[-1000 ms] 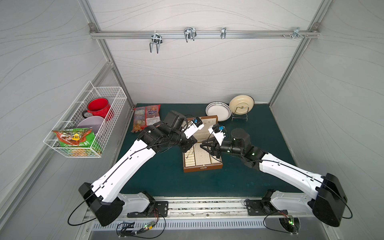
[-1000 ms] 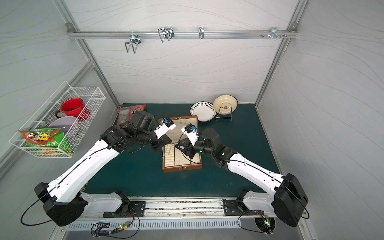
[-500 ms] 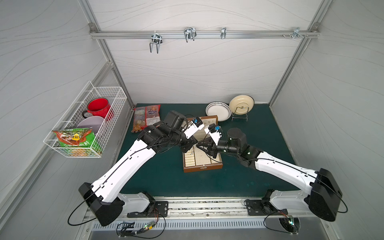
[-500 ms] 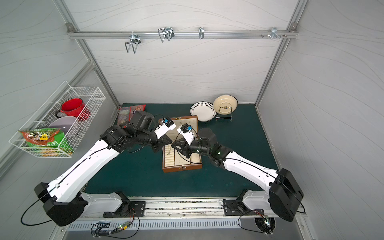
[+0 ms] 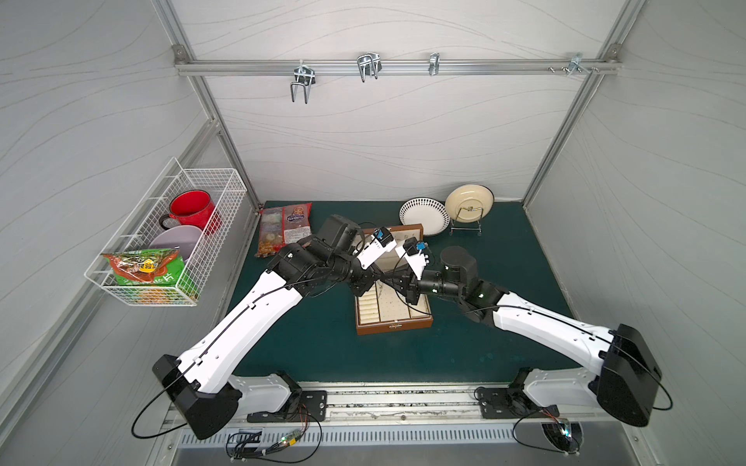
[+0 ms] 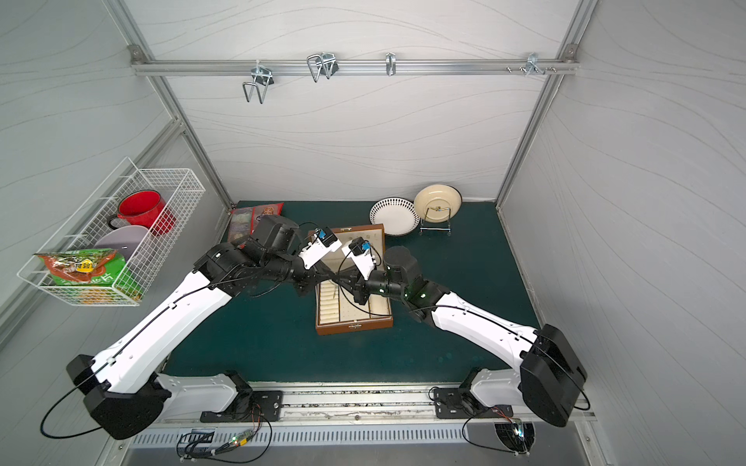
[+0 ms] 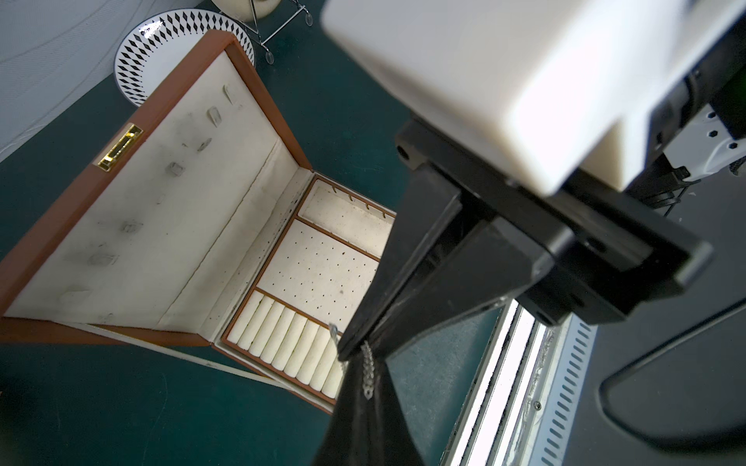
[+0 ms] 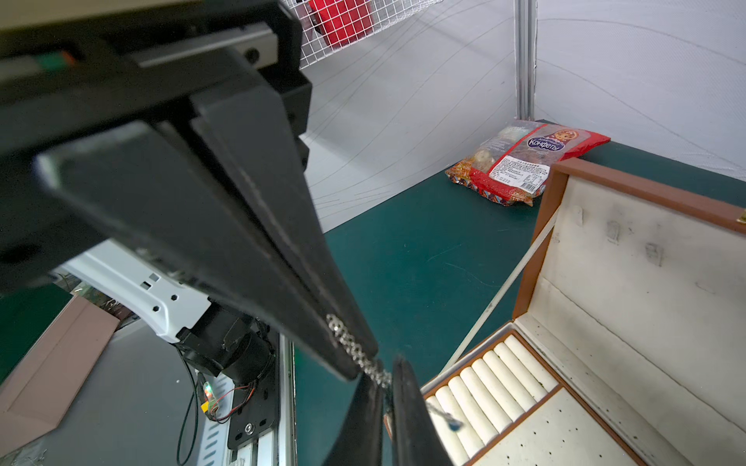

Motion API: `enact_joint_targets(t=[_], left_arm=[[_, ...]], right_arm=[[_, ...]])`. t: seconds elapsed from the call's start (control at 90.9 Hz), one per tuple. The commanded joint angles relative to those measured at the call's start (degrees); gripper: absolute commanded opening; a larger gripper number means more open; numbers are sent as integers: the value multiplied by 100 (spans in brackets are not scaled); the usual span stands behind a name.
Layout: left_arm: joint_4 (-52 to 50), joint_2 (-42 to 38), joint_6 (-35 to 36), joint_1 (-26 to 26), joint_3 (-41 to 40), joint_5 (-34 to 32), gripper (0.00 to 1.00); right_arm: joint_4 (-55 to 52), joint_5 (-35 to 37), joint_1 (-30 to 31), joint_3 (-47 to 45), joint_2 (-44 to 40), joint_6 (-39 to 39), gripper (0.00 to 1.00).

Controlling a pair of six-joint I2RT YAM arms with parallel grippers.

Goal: Put jewelry chain into jewelry box
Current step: Hang the necklace on the jewelry box clasp.

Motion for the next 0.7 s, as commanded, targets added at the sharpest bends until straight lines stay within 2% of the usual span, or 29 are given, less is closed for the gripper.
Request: enact_joint_targets(t=[0.0,0.165,0.429,0.693], left_arm=[[65,-93,31,22,181,44,0],[127,-116,22,27,124,33,0],[499,-206,-83,21,-180,-84,0],[1156,-350,-406,27,-540,21,0]], right_arm=[[103,41,36,16,-54,-106,4],[22,118,36,19,-96,-133,0],[-343,300,28,47,-291,-344,0],[-1198,444,28,348,-537,-582,0]])
